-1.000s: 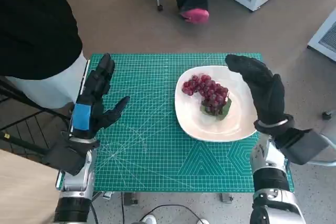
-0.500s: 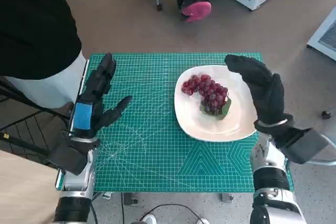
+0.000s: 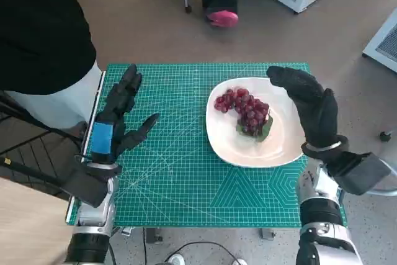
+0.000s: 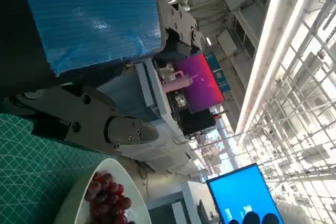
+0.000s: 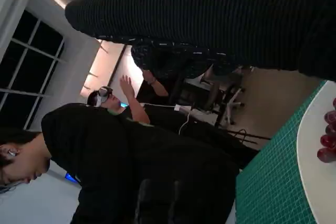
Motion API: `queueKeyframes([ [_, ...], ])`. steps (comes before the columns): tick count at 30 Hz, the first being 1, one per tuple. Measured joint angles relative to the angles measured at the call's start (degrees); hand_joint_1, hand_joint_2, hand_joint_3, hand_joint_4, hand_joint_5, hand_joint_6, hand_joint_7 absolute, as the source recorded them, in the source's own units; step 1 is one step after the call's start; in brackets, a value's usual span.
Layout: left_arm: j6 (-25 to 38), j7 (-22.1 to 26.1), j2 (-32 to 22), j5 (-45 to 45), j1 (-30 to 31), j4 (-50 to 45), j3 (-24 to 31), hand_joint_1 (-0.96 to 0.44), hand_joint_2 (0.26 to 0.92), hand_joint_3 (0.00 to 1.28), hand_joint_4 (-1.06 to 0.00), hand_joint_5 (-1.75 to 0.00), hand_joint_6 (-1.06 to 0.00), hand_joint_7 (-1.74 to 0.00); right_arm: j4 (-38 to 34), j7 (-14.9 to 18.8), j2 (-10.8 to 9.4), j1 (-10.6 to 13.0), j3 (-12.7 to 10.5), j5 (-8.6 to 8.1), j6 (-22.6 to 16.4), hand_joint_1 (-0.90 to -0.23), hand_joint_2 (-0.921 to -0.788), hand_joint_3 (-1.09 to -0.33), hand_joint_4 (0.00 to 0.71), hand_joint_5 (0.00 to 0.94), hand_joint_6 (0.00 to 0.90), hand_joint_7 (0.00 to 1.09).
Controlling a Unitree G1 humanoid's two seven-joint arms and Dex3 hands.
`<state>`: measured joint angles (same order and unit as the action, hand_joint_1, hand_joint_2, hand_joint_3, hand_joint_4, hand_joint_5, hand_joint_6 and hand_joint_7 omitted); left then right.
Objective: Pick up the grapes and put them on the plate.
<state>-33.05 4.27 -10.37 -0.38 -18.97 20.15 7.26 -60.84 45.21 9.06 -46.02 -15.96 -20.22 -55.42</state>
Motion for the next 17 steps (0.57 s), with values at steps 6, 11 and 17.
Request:
queueKeyframes([
  [6,0.00,0.01,0.37,0.00,0.24,-0.10,-0.16,-0.08,0.921,0.27,-0.39,-0.02,-0.38,-0.06,0.00,0.82,0.02,0.00,-0.32,-0.22,0.35,-0.464,-0.921,-0.522,0.266,0.004,0.242,0.00],
  [11,0.00,0.01,0.45,0.00,0.45,-0.23,-0.21,-0.08,0.921,0.27,-0.39,-0.02,-0.39,-0.06,-0.03,1.33,0.08,0.00,-0.72,-0.31,0.56,-0.468,-0.921,-0.521,0.266,0.003,0.241,0.00],
  [17,0.00,0.03,0.45,0.03,1.05,-0.80,-0.28,-0.08,0.921,0.27,-0.40,-0.02,-0.39,-0.07,-0.04,1.78,0.10,0.00,-1.03,-0.35,0.79,-0.473,-0.921,-0.518,0.269,0.003,0.243,0.00],
])
